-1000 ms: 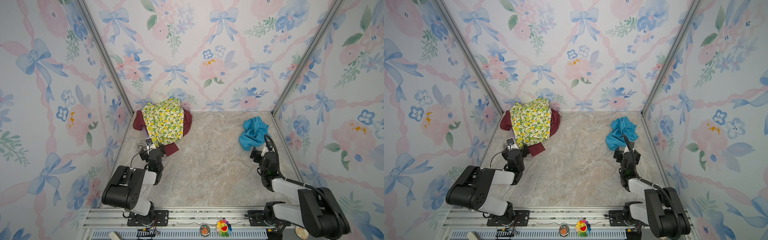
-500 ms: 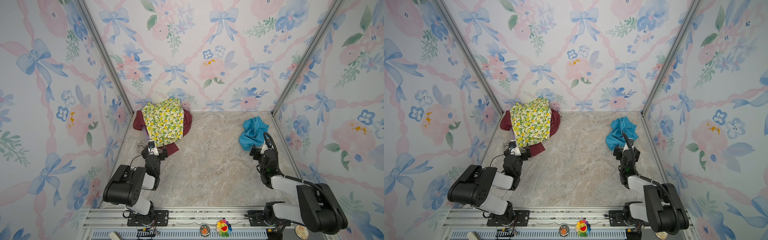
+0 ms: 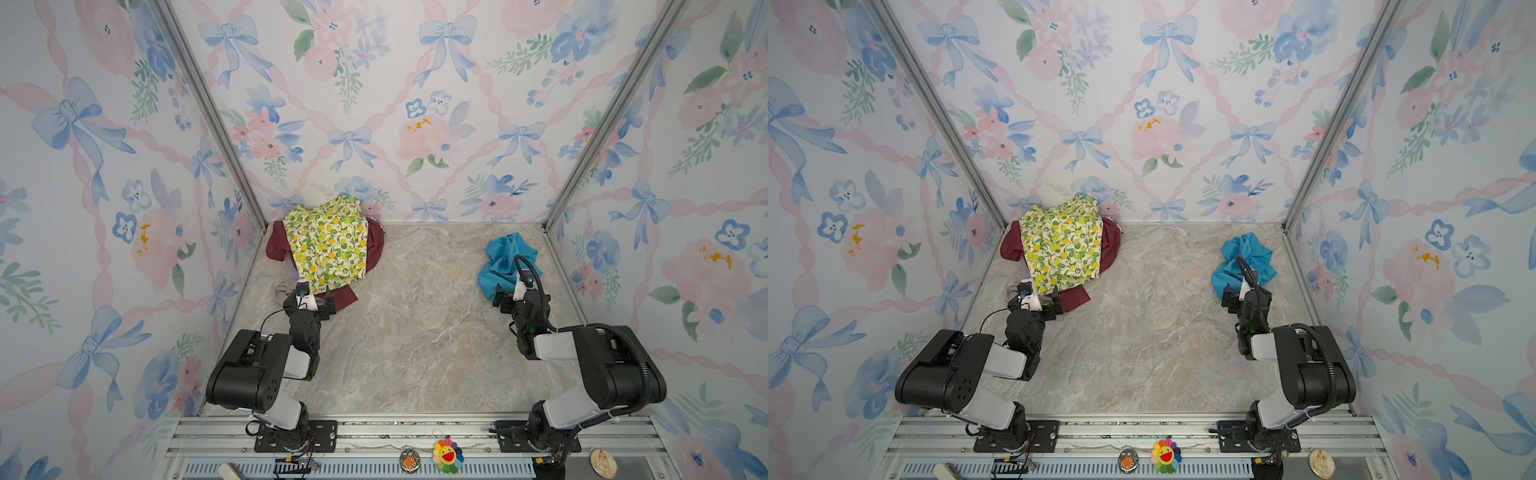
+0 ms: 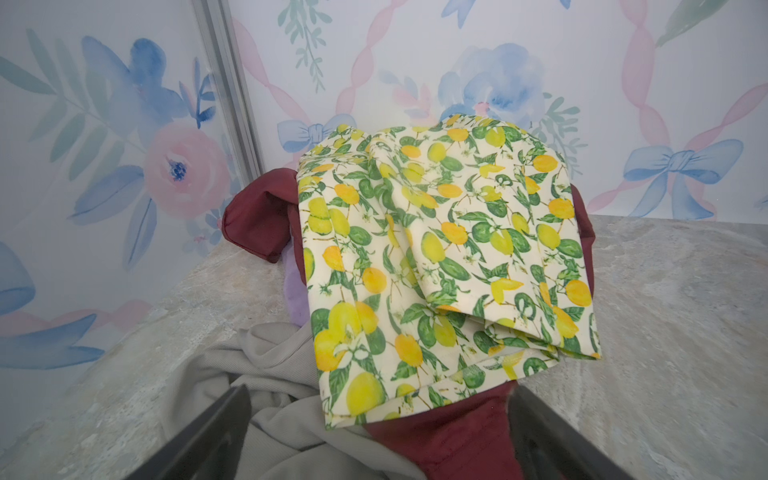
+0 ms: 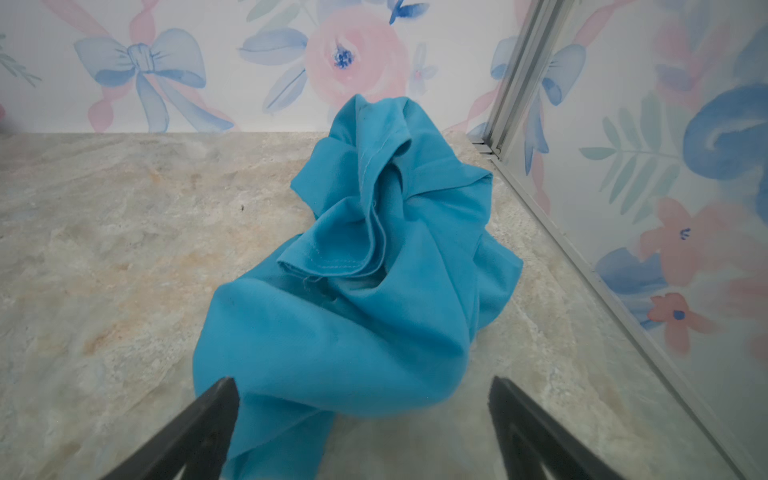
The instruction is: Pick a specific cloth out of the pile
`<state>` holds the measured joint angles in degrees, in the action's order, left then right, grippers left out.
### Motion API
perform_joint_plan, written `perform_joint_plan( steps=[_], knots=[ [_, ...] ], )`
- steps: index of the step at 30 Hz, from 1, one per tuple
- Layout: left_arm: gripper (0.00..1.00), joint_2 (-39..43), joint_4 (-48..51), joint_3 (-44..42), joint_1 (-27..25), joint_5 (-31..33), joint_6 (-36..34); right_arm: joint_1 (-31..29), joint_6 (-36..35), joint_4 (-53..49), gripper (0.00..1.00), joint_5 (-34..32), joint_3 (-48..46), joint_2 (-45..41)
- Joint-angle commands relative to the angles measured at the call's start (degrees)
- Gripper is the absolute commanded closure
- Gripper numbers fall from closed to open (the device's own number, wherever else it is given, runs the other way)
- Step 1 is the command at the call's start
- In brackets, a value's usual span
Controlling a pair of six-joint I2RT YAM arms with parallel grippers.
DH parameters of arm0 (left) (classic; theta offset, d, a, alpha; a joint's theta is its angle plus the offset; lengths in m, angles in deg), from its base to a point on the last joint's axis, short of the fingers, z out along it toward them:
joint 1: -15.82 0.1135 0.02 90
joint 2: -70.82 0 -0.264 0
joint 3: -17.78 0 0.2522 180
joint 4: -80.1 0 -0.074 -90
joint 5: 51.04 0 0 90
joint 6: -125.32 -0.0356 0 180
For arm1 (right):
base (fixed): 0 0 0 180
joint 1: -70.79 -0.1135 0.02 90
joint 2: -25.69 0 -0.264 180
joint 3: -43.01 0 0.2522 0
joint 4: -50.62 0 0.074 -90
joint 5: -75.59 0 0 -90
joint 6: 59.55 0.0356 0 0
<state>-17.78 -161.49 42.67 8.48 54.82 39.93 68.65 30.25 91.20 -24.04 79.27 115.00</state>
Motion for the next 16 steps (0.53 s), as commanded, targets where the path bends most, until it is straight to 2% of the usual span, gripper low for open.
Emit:
perform_joint_plan(
  steps=[1,4,16],
  knots=[
    [0.02,-0.29,-1.28,-0.01,0.52,-0.86,-0.91,-0.03,0.87,-3.17,0.03,4.11,0.22,-0.77],
    [0.02,-0.3,-1.23,-0.06,0.43,-0.91,-0.99,-1.45,-0.24,-3.11,0.03,1.9,0.22,-0.72],
    [0.02,-0.04,-1.29,-0.26,0.39,-0.89,-1.0,-0.52,0.32,-3.17,0.03,3.67,0.26,-0.72]
  ],
)
